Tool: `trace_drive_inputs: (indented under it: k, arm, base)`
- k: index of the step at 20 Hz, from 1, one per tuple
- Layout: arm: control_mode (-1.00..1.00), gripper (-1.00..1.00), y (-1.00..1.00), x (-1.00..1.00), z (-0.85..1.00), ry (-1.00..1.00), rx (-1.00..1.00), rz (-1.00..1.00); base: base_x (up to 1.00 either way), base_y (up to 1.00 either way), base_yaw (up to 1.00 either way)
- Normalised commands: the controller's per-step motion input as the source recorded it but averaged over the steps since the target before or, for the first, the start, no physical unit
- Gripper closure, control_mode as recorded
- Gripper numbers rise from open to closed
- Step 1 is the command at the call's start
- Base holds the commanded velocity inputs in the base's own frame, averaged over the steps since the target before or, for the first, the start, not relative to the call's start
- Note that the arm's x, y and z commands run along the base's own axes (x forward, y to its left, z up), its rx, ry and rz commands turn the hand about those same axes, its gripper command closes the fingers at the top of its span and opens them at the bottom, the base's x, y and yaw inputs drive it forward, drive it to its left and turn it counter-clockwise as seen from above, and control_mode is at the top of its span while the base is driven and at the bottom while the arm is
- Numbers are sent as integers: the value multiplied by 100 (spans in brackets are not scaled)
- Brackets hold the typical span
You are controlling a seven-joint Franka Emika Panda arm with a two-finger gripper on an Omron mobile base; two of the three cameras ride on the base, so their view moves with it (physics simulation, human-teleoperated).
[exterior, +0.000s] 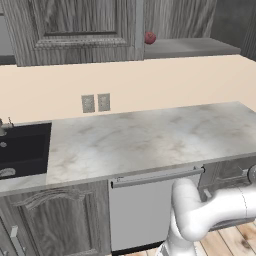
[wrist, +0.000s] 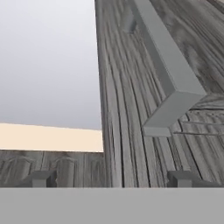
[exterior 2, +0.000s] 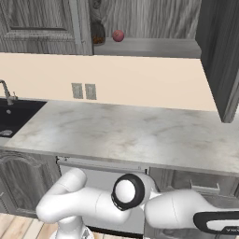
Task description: Pick the jar and candle from the dining table and place them in the open cabinet. Close the cabinet after placing the objects.
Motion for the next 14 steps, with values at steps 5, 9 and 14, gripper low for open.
trace_drive_inputs:
  k: [5,9,14]
  arm:
    - [-100,-100,-70,-25,0,0,0,9]
    - [-100,-100,-43,0,0,0,0,11]
    - [-100,-100,-4,40,-2,0,-3,8]
  base:
    - [0,0,0]
    - [0,0,0]
    - [0,0,0]
